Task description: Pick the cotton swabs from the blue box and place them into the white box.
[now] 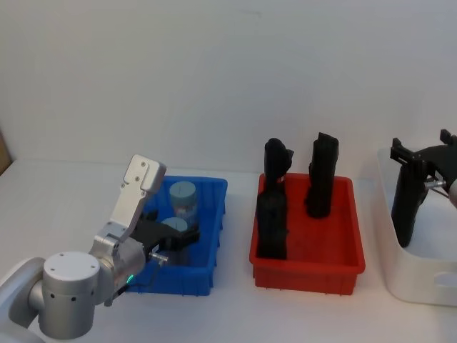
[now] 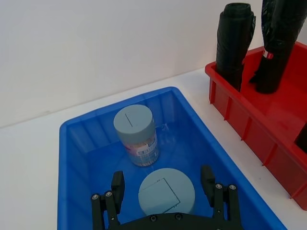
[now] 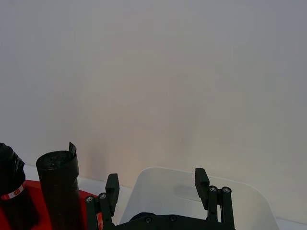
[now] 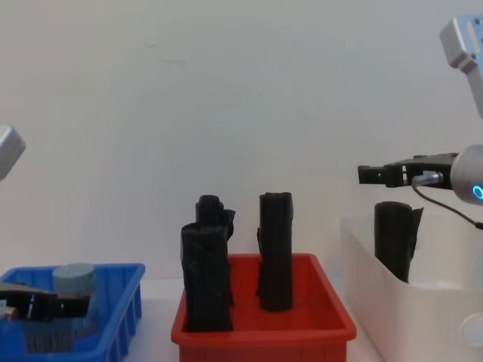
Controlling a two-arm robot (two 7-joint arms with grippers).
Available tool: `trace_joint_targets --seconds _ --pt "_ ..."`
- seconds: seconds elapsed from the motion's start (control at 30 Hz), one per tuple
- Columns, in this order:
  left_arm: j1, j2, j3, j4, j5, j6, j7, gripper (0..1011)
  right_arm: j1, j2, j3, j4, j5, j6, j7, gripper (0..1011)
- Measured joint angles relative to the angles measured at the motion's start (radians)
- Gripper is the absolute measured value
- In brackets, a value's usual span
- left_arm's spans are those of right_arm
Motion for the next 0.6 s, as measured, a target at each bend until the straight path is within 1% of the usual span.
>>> trace_joint_targets --seconds 0.5,0.57,0.6 --pt "0.017 0.000 -0.005 0.006 -0.015 0.003 0.011 1004 0.000 0.000 0.000 0.000 0.000 0.000 0.000 1001" --pt "0.018 0.000 -0.006 0.006 -0.016 0.003 0.011 993 0.000 0.000 0.000 0.000 0.000 0.000 0.000 1002" --pt "0.018 0.000 -0.006 0.006 -0.016 0.003 0.012 967 0.000 0.000 0.000 0.000 0.000 0.000 0.000 1001"
